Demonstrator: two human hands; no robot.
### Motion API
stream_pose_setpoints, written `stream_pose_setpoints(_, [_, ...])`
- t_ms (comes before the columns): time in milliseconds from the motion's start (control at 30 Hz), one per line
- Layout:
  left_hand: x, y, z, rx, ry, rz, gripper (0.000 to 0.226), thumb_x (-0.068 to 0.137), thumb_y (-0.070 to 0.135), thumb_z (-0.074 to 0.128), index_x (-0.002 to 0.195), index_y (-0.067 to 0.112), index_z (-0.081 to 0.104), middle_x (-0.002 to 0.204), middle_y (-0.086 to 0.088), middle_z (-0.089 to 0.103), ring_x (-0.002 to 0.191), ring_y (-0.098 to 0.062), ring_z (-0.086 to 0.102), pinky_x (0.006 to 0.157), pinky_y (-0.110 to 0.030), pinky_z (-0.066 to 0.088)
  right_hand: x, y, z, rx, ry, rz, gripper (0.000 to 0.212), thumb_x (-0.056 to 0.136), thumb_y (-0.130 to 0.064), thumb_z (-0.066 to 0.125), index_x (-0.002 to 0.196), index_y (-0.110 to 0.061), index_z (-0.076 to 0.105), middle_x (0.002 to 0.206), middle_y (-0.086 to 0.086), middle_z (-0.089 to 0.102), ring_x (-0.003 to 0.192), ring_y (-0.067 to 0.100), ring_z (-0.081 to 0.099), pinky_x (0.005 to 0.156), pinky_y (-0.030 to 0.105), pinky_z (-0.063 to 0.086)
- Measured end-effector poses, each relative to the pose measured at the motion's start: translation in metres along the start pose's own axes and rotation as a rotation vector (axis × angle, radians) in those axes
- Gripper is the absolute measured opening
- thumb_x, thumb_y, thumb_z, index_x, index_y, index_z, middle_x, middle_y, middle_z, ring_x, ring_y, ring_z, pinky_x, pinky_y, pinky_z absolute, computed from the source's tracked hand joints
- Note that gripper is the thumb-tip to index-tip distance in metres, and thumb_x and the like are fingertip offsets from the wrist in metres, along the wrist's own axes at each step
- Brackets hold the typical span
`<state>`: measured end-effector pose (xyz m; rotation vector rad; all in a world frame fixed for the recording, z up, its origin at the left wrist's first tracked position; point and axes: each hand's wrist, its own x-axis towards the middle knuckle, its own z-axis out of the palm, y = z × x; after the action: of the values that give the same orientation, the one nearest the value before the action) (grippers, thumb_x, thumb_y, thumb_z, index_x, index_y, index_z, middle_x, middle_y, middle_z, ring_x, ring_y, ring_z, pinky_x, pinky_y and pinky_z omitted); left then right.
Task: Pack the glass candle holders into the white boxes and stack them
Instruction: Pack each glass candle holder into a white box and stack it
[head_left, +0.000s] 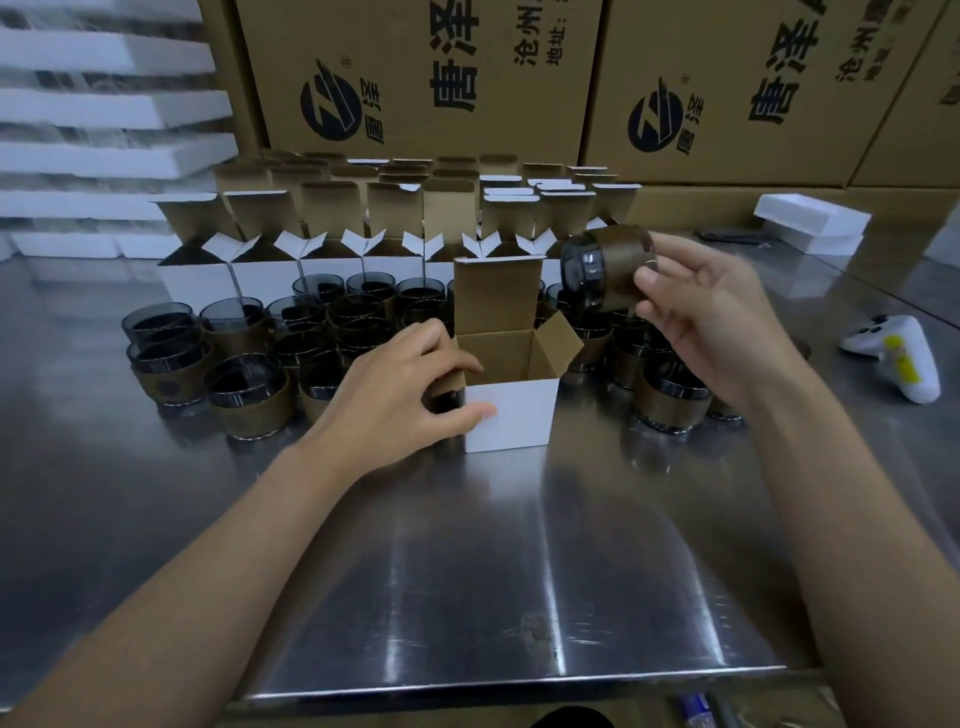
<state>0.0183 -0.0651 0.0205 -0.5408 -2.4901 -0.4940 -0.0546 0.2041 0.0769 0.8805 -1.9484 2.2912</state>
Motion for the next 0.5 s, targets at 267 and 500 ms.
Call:
stream_pose_setpoints(267, [0.0, 0.001, 0.0, 0.012, 0.011, -0.01, 0.051, 0.081, 0.063, 0.052, 0.107, 0.022, 0.068, 0.087, 0.015, 0.04, 0.08, 0.0, 0.039, 0.064, -0.011, 0.032, -0.006, 0.004, 0.024, -0.213, 0.061, -0.289, 0.03, 0.087, -0.005, 0.066, 0.113, -0.018, 0.067, 0.108, -0.007, 0.073, 0.106, 0.015, 0.068, 0.089, 0.023, 0.052])
stream_pose_setpoints(500, [0.001, 0.003, 0.001, 0.018, 0.015, -0.014, 0.053, 0.081, 0.064, 0.05, 0.107, 0.022, 0.069, 0.089, 0.015, 0.043, 0.083, 0.0, 0.04, 0.065, -0.011, 0.03, -0.011, 0.006, 0.037, -0.172, 0.216, -0.49, 0.016, 0.085, -0.019, 0.072, 0.097, -0.028, 0.07, 0.094, -0.01, 0.073, 0.086, 0.012, 0.067, 0.068, 0.019, 0.052])
